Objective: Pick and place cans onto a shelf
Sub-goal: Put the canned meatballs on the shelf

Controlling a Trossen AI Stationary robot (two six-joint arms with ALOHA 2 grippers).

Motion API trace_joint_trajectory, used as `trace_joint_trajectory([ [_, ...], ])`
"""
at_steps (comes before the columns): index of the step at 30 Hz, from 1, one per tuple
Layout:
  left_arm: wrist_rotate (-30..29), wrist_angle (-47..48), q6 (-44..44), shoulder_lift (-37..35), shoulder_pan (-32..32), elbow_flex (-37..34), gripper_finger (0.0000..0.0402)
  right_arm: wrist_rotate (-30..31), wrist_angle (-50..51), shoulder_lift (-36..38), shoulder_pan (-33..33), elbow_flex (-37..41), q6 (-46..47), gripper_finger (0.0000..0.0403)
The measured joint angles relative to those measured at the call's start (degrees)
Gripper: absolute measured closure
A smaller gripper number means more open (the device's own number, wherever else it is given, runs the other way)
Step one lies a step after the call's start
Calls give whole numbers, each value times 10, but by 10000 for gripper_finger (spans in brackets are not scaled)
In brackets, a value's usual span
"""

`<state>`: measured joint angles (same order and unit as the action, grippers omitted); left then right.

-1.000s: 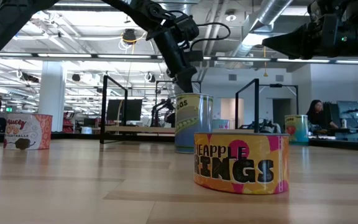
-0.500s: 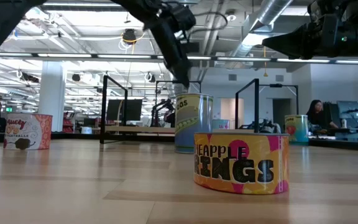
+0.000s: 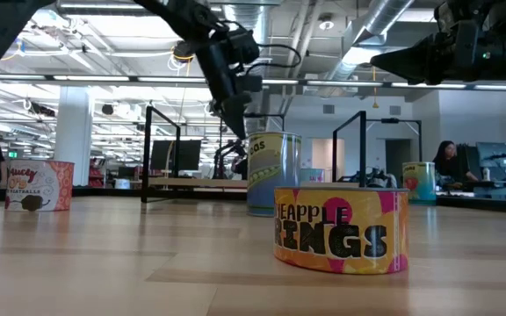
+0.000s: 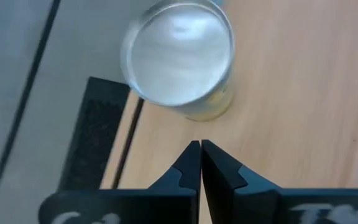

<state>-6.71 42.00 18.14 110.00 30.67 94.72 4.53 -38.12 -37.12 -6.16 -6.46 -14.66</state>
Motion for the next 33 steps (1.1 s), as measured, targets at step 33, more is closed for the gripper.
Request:
trace_joint_trajectory([
  [33,25,-139,-29,-49,7,-48,401,0,12,0,0,0,2,395],
])
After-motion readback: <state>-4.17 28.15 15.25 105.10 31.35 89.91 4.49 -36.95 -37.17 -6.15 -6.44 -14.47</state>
